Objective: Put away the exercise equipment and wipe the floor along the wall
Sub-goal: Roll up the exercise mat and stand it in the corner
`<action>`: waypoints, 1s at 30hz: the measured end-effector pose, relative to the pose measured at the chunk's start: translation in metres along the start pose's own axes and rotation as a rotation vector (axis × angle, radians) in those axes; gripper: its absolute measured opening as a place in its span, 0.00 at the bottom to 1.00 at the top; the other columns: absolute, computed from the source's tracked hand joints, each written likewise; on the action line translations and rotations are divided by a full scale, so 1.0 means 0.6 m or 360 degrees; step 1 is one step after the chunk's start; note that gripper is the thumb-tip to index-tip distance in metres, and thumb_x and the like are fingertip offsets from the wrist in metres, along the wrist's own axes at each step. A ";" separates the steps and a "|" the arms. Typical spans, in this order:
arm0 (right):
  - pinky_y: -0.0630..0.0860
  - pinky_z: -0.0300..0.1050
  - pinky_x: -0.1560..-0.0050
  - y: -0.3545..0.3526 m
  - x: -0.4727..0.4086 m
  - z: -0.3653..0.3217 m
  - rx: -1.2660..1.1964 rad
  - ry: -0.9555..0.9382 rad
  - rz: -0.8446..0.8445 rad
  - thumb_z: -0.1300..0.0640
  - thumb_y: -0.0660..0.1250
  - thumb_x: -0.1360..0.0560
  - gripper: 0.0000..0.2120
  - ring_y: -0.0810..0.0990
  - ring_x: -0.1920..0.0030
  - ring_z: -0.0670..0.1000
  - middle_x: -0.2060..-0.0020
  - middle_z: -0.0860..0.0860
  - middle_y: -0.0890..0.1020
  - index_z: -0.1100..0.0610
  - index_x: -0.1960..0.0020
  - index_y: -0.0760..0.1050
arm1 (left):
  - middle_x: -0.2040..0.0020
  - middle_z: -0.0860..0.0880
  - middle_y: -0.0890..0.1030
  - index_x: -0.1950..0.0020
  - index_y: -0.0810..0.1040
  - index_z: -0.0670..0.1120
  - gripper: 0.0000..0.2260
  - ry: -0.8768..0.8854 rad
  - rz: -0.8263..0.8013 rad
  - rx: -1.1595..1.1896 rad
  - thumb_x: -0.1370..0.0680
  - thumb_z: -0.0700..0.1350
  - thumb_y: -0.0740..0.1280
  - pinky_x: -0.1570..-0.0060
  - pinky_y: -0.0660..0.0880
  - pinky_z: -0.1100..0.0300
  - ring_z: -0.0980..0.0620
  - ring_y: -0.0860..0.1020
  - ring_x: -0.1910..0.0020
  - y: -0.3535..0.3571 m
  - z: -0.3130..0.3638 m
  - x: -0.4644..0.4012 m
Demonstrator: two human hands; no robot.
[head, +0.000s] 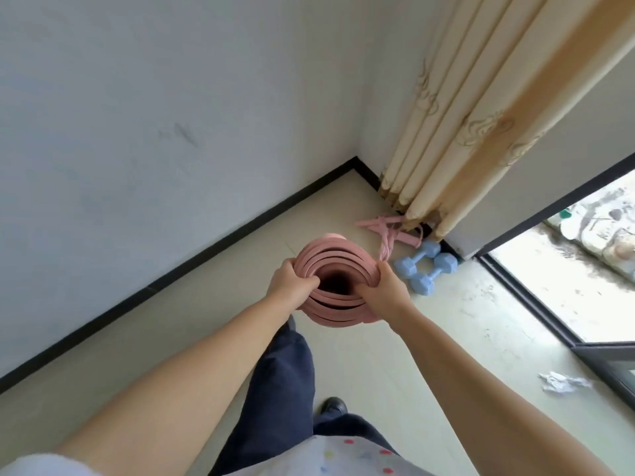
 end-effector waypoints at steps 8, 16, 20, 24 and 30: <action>0.82 0.53 0.70 -0.087 -0.202 -0.120 -0.0351 0.0260 0.0180 0.56 0.65 0.26 0.19 0.83 0.62 0.58 0.48 0.55 0.75 0.52 0.38 0.65 | 0.49 0.49 0.78 0.35 0.71 0.47 0.22 0.0090 -0.0276 -0.0100 0.28 0.45 0.69 0.62 0.79 0.60 0.49 0.79 0.52 -0.019 0.224 -0.232; 0.79 0.43 0.71 -0.150 -0.382 -0.210 -0.0615 0.0366 0.0379 0.58 0.67 0.26 0.21 0.79 0.57 0.52 0.51 0.52 0.74 0.55 0.36 0.65 | 0.48 0.49 0.78 0.33 0.70 0.47 0.24 0.0167 -0.0398 -0.0207 0.28 0.42 0.68 0.49 0.77 0.55 0.50 0.78 0.51 -0.014 0.415 -0.405; 0.74 0.44 0.56 -0.208 -0.492 -0.231 -0.0579 0.0398 0.0410 0.58 0.67 0.26 0.23 0.76 0.53 0.52 0.50 0.52 0.74 0.56 0.34 0.64 | 0.46 0.49 0.79 0.33 0.71 0.47 0.24 0.0168 -0.0401 -0.0273 0.29 0.43 0.69 0.46 0.77 0.54 0.48 0.79 0.48 0.020 0.500 -0.499; 0.74 0.47 0.53 -0.271 -0.631 -0.251 -0.0584 0.0397 0.0362 0.58 0.66 0.27 0.24 0.77 0.51 0.54 0.49 0.53 0.76 0.57 0.33 0.65 | 0.48 0.47 0.80 0.36 0.74 0.47 0.21 0.0116 -0.0372 -0.0300 0.29 0.42 0.69 0.50 0.77 0.54 0.48 0.79 0.50 0.060 0.582 -0.606; 0.76 0.49 0.48 -0.319 -0.780 -0.285 -0.0660 0.0466 0.0326 0.63 0.65 0.28 0.25 0.77 0.48 0.57 0.46 0.55 0.77 0.56 0.32 0.65 | 0.45 0.46 0.78 0.35 0.69 0.52 0.19 -0.0104 -0.0459 -0.0219 0.25 0.42 0.65 0.46 0.78 0.45 0.43 0.78 0.47 0.103 0.661 -0.732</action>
Point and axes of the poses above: each hand's wrist, its own x-axis away from the middle knuckle, its own y-axis out of the palm, z = x × y, the point moved 4 cm from there along -x, towards the middle knuckle
